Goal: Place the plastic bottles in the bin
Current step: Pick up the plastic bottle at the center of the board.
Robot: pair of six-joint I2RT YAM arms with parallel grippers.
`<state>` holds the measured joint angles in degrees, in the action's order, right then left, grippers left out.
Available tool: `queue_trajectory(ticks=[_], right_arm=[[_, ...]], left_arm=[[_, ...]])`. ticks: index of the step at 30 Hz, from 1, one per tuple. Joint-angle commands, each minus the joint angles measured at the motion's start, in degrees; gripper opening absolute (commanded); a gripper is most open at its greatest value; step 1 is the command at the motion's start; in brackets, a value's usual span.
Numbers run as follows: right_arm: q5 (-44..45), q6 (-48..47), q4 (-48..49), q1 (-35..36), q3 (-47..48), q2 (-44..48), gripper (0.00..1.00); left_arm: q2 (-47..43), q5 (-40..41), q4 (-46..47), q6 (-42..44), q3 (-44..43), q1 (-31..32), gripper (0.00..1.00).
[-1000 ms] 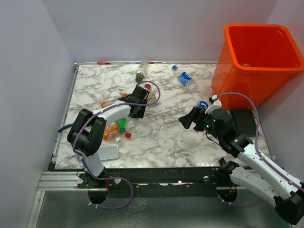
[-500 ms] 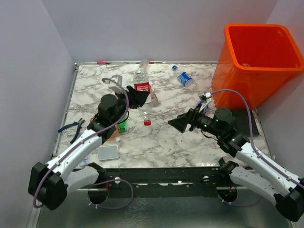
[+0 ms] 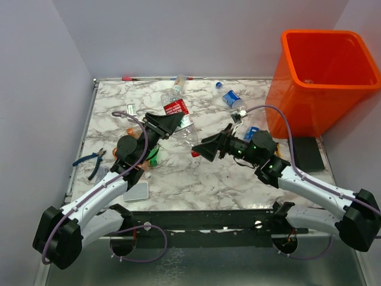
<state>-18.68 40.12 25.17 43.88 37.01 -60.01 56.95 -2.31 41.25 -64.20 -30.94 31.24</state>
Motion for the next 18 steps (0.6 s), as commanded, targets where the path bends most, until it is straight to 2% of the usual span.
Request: queue_trajectory(ticks=[1,4,8,12,15,18], right_arm=[[2.05,-0.08,4.48,2.47,3.74,-4.09,1.0],[1.43,0.42,6.07,3.68,4.99,-6.37,0.98],[0.11,1.73,7.09,4.1,6.46,-8.79,0.9],[-0.49,2.64,7.31,4.11,6.64,-9.49,0.7],[-0.72,2.71,6.77,4.11,6.26,-9.31,0.52],[-1.29,2.73,6.44,4.11,5.9,-8.59,0.4]], left_arm=[[-1.63,-2.51,4.22,-2.54,-0.09,0.3,0.38],[-1.9,-2.77,4.25,-2.42,0.32,0.37,0.38],[-2.02,-3.14,4.18,-1.69,0.61,0.4,0.39],[-2.26,-3.53,4.19,-0.7,0.67,0.46,0.45],[-2.43,-3.93,4.19,0.51,0.53,0.49,0.59],[-2.71,-4.1,4.19,1.58,0.71,0.48,0.7]])
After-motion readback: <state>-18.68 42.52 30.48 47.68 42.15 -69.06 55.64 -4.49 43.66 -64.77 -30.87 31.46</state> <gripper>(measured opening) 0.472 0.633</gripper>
